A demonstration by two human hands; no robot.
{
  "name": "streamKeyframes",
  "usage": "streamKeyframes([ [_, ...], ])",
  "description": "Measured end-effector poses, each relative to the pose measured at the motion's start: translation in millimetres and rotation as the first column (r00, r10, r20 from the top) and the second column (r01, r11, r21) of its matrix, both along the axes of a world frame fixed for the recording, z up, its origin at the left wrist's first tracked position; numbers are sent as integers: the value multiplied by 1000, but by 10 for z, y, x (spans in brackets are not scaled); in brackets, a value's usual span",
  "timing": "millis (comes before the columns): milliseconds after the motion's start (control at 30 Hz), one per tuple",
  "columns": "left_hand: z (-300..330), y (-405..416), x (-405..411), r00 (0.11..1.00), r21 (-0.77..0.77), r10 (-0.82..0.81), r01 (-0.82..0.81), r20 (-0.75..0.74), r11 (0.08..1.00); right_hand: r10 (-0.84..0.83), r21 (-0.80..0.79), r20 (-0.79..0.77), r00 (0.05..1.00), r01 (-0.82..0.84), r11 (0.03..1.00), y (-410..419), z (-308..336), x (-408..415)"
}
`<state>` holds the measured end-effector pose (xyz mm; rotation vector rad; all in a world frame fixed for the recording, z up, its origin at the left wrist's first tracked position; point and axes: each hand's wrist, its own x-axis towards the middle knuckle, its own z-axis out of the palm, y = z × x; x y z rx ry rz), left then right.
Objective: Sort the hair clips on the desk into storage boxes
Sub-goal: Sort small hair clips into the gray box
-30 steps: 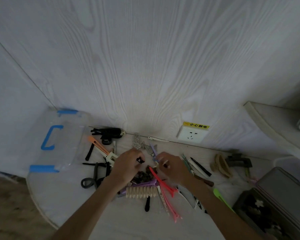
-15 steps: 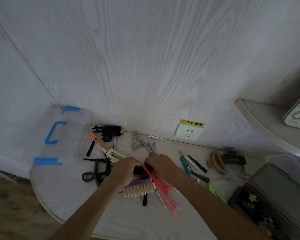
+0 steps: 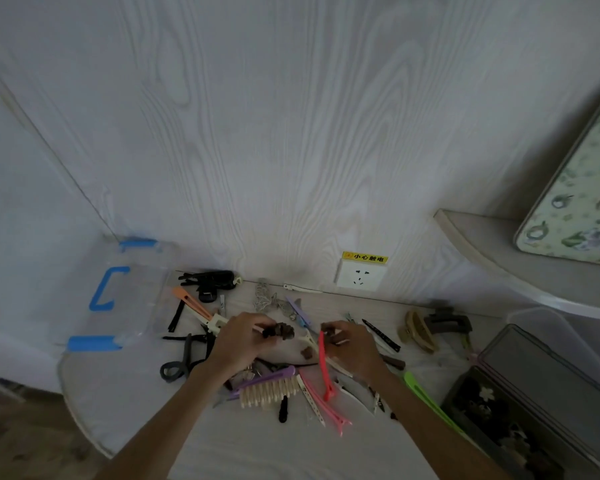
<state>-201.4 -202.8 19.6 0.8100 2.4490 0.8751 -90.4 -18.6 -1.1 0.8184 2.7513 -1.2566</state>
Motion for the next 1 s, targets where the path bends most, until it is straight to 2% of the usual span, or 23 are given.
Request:
streamKeyframes([
  [67, 90, 69, 27, 1000, 13, -15, 15, -4, 1000, -69, 77, -40, 997, 72, 994, 73, 36, 132],
  [267, 227, 479, 185, 993, 89, -74, 67, 89, 994, -263, -10, -124, 957, 264, 964, 401, 172, 596],
  [333, 253, 669, 298, 986, 105, -106, 93, 129, 990, -319, -100, -133, 939, 307, 946, 522, 221, 763],
  [400, 283, 894, 466, 951, 174, -110, 61, 288, 983, -390, -224, -98, 916, 361, 905, 690, 252, 963],
  [500, 283, 1193, 671, 898, 244, -137, 35, 419, 969, -473, -491, -22, 881, 402, 772, 891, 323, 1274],
  [600, 278, 1509, 905, 857, 240, -195, 87, 477, 967, -517, -548, -8, 856, 428, 718, 1031, 397, 1705],
  [700, 203, 1712, 1034, 876, 194, -223, 152, 428, 969, -561, -503, 13, 828, 490, 712, 1116, 340, 2094],
  [800, 114, 1760, 970, 939, 84, -288, 277, 189, 957, -608, -484, 13, 794, 537, 691, 1162, 301, 2359],
  [867, 97, 1716, 875, 950, 9, -307, 307, 59, 952, -630, -473, 15, 777, 560, 680, 1183, 259, 2459],
  [933, 119, 1672, 804, 959, 1, -281, 281, 32, 960, -638, -467, 21, 770, 572, 674, 1194, 249, 2482],
  [1000, 147, 1679, 774, 969, 54, -218, 213, 116, 976, -634, -481, 31, 772, 568, 668, 1199, 246, 2445],
])
